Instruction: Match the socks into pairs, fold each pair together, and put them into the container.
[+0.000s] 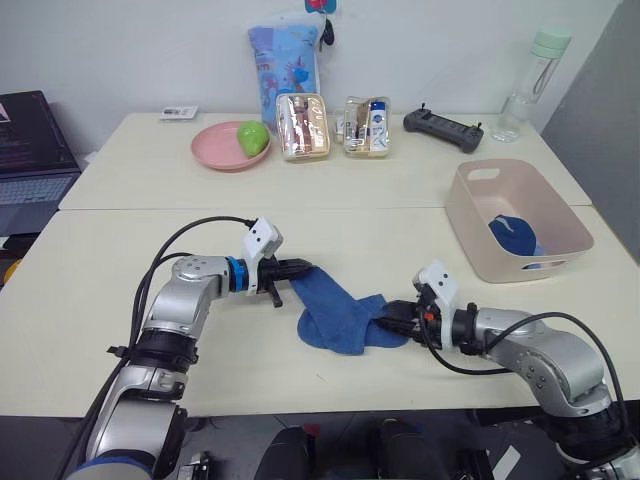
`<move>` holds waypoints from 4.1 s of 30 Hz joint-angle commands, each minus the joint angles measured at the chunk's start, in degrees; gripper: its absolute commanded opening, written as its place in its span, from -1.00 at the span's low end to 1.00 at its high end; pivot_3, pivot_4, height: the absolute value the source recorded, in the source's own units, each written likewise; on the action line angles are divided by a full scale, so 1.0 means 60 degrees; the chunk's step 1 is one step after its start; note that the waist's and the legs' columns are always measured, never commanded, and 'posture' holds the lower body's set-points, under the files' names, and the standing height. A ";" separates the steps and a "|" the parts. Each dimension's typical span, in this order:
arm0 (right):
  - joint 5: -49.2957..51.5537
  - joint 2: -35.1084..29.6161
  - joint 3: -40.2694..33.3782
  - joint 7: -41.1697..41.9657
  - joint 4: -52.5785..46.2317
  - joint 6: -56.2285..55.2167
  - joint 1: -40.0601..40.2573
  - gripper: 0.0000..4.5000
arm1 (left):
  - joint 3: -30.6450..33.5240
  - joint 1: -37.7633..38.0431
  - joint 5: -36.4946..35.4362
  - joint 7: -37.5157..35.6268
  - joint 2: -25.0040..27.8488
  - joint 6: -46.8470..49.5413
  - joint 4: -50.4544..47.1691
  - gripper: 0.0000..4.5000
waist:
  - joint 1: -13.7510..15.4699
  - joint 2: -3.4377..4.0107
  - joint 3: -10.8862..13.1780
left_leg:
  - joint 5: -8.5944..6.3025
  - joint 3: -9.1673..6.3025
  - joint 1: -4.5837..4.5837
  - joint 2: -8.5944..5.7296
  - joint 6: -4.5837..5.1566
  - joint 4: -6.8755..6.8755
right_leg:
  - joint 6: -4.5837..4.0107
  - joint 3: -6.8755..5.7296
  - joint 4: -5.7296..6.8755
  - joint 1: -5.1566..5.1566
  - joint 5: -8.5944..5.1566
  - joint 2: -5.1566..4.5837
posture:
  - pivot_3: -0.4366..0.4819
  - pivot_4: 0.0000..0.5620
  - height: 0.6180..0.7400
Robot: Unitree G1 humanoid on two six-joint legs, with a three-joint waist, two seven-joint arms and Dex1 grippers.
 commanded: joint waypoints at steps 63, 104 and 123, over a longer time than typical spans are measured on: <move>-0.0360 -0.1506 -0.0531 0.0051 0.0299 -0.1680 0.0119 0.67 | -0.0339 0.1037 -0.0996 0.1412 0.0825 0.1669 -0.2225 0.49 | 0.0088 -0.0001 -0.0002 | 0.0000 0.0015 0.0019 -0.0004 0.0000 -0.0006 | 0.0000 0.0005 -0.0004 0.0016 0.0000 0.0000 | -0.05 -0.47 1.00; 0.0268 -0.1588 -0.0686 0.0913 0.0824 -0.1521 -0.0086 -1.00 | -0.0229 0.0568 -0.1051 0.1167 0.0522 0.2041 -0.1988 -0.17 | 0.0087 -0.0001 -0.0002 | 0.0000 0.0012 0.0016 -0.0001 0.0001 -0.0007 | 0.0000 0.0003 -0.0004 0.0013 0.0000 0.0000 | -0.05 -0.47 1.00; 0.0115 -0.1479 -0.0682 0.0683 0.0672 -0.1616 0.0119 -1.00 | -0.0815 0.0474 -0.0746 0.0522 0.0605 0.2195 -0.1860 -0.99 | 0.0080 -0.0001 -0.0002 | 0.0000 0.0010 0.0016 -0.0001 0.0001 -0.0006 | 0.0000 0.0003 -0.0004 0.0013 -0.0001 0.0001 | -0.05 -0.47 1.00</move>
